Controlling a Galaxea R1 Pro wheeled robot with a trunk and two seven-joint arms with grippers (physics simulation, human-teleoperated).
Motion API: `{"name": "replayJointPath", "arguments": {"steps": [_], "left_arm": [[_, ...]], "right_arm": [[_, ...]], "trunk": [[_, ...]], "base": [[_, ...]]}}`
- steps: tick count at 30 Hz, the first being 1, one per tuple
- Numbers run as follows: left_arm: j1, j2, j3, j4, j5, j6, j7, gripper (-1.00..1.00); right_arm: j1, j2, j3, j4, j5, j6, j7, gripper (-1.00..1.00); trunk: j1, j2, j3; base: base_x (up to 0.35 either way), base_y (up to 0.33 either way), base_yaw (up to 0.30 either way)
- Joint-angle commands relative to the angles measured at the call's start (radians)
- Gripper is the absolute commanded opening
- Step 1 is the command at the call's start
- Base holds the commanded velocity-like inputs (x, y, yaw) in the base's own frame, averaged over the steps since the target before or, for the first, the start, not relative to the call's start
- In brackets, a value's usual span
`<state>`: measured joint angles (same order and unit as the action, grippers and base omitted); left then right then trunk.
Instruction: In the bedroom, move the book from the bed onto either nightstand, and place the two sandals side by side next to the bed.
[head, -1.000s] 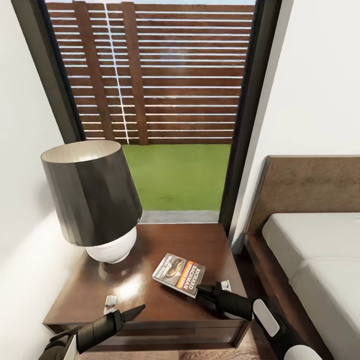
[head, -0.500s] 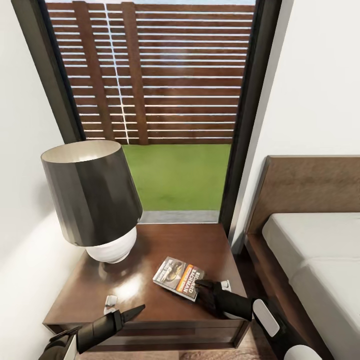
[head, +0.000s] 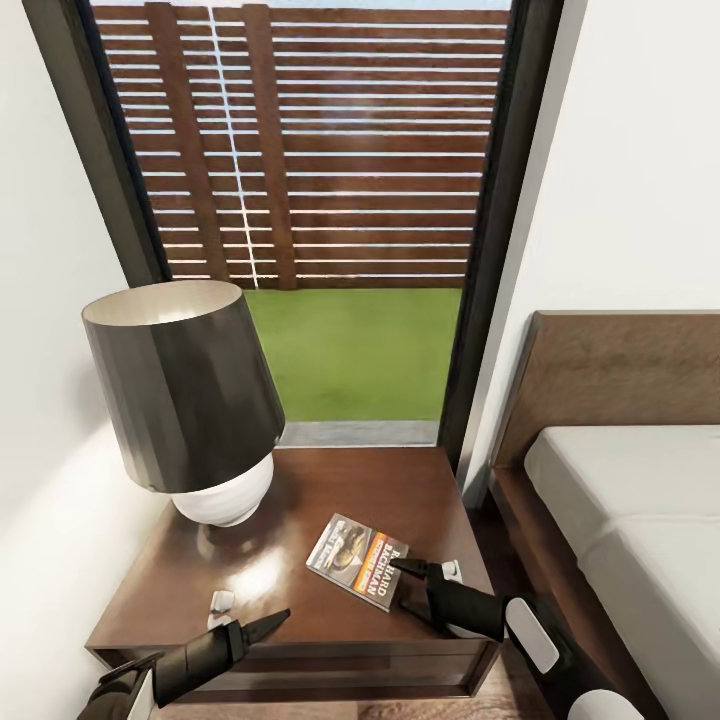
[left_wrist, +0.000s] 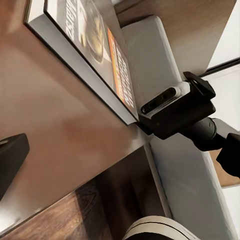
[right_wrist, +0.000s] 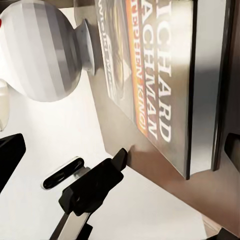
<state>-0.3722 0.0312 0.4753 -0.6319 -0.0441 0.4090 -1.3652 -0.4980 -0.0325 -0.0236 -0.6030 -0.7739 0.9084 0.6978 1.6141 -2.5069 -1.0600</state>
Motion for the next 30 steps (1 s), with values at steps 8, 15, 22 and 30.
{"name": "replayJointPath", "arguments": {"steps": [8,15,22,30], "left_arm": [[-0.001,-0.001,0.003,0.0,-0.006,0.011,-0.005,1.0],[-0.001,-0.001,0.003,-0.001,-0.006,0.01,-0.005,1.0],[-0.001,-0.001,0.003,-0.001,-0.006,0.01,-0.005,1.0],[-0.001,-0.001,0.003,0.0,-0.006,0.01,-0.005,1.0]], "right_arm": [[0.0,0.0,-0.002,0.0,0.002,0.005,0.003,1.0],[0.0,0.0,-0.002,0.0,0.002,0.005,0.003,1.0],[0.0,0.0,-0.002,-0.001,0.002,0.005,0.003,1.0],[-0.001,0.0,-0.002,-0.004,0.002,0.004,0.003,1.0]], "trunk": [[0.0,0.0,-0.001],[0.0,0.0,-0.001],[0.0,0.0,-0.001],[0.0,0.0,-0.001]], "base": [[0.0,0.0,0.0],[-0.129,0.0,0.0],[-0.308,0.0,0.0],[-0.097,0.0,0.0]]}}
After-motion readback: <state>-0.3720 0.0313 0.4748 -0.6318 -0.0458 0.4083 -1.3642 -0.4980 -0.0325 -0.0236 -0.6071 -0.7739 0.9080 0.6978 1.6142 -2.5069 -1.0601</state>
